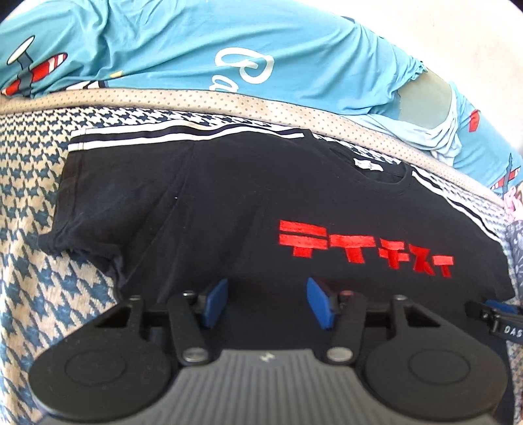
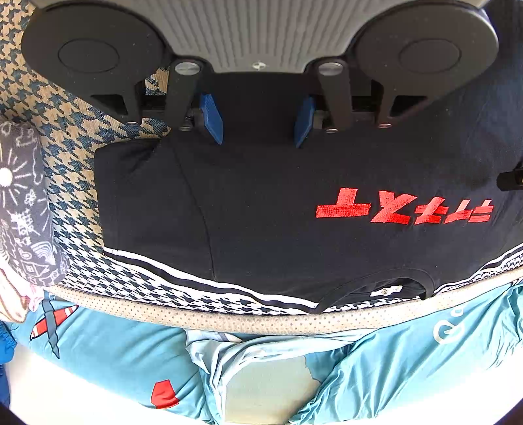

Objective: Fold clothes
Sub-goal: 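Close the left tool on the T-shirt's side edge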

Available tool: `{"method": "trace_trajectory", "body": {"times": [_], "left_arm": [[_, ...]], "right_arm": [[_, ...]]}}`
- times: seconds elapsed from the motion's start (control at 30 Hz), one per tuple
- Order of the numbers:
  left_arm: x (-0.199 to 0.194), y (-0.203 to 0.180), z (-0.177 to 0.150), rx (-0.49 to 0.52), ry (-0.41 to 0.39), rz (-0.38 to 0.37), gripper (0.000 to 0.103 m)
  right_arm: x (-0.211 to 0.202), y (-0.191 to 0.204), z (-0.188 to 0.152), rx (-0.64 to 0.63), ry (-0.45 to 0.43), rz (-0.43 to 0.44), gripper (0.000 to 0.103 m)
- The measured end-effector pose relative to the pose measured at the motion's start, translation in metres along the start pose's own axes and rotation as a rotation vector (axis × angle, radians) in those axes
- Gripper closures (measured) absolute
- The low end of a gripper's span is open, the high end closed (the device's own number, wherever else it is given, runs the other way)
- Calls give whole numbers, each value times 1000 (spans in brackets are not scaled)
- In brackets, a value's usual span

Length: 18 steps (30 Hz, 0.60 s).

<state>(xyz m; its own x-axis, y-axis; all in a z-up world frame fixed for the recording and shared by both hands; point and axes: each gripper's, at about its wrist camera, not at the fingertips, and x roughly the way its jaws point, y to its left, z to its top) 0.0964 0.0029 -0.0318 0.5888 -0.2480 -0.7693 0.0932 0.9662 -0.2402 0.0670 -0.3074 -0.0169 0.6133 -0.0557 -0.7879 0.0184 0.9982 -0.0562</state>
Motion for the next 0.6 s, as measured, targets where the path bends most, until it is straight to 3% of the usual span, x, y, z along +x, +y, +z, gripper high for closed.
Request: {"method": "trace_trajectory", "body": {"times": [0.17, 0.27, 0.6], "left_arm": [[0, 19, 3, -86, 8, 38, 100], [1, 34, 6, -162, 20, 0, 100], [2, 30, 5, -134, 15, 16, 100]], "right_arm": [[0, -1, 0, 2, 2, 3, 54], [0, -1, 0, 3, 3, 2, 54], [-1, 1, -1, 3, 4, -4, 54]]}}
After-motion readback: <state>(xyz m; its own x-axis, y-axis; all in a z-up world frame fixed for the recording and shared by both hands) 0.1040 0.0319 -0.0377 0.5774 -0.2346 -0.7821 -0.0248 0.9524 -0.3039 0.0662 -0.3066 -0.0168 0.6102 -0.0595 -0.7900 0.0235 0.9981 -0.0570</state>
